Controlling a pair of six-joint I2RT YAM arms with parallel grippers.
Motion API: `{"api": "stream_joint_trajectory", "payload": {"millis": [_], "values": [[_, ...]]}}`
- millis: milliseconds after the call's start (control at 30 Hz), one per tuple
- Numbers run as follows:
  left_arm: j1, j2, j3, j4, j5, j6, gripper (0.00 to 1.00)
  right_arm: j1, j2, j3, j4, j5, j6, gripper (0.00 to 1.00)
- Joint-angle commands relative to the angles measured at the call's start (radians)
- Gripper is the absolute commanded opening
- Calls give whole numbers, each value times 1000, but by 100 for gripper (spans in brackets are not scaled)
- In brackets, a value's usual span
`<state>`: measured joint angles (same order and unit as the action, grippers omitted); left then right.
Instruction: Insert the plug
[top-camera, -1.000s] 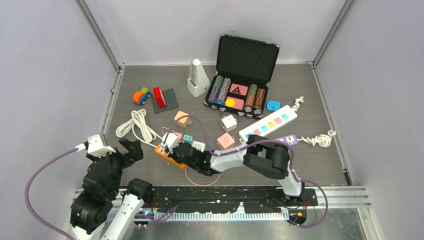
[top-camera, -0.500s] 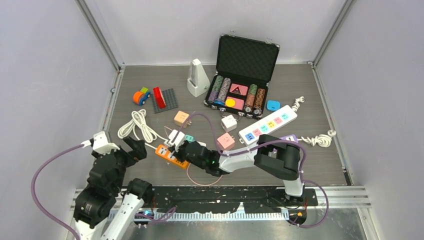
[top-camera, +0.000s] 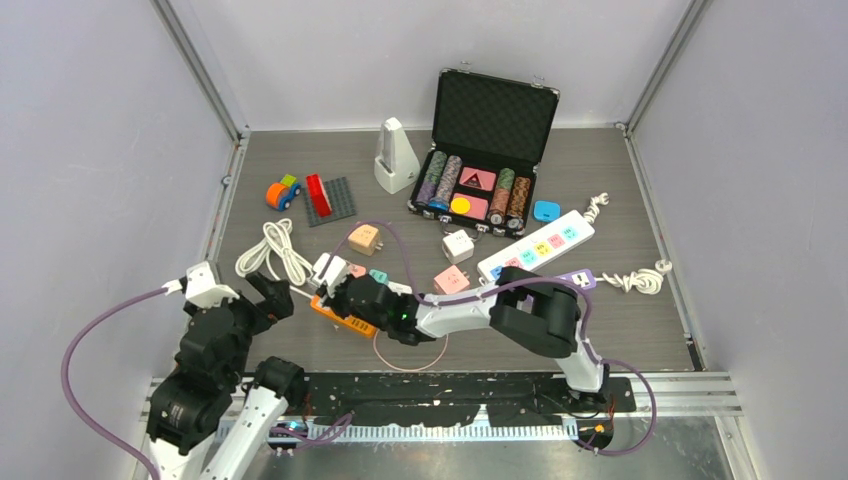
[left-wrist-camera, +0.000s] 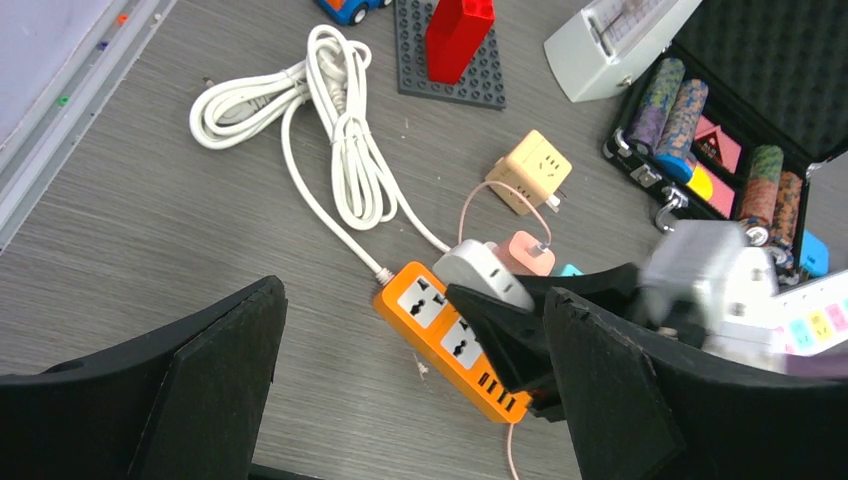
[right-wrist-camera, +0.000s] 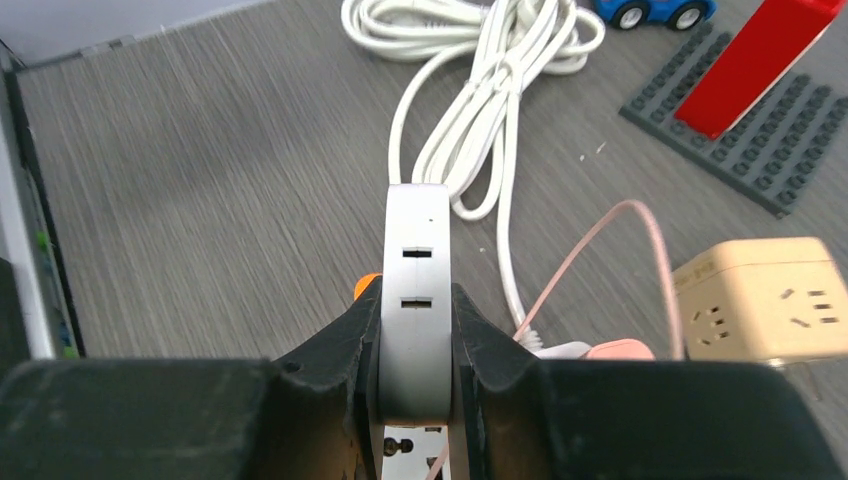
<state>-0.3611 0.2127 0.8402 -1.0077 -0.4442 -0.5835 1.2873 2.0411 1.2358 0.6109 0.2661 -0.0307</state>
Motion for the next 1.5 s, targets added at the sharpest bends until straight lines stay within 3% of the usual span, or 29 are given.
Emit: {"api": "stream_joint_trajectory", "payload": {"millis": [0,967,1467], "values": [[-2,-46,44,0,-58,-12,99,-1,58,71,-12,-4,-27,6],[-3,-62,68,-5,-97,-13,99,-24,144,76,69,61,-79,5],[-2,-64,63,-1,-94,-9,99,-23,174,23,117,-40,-101,5]]}}
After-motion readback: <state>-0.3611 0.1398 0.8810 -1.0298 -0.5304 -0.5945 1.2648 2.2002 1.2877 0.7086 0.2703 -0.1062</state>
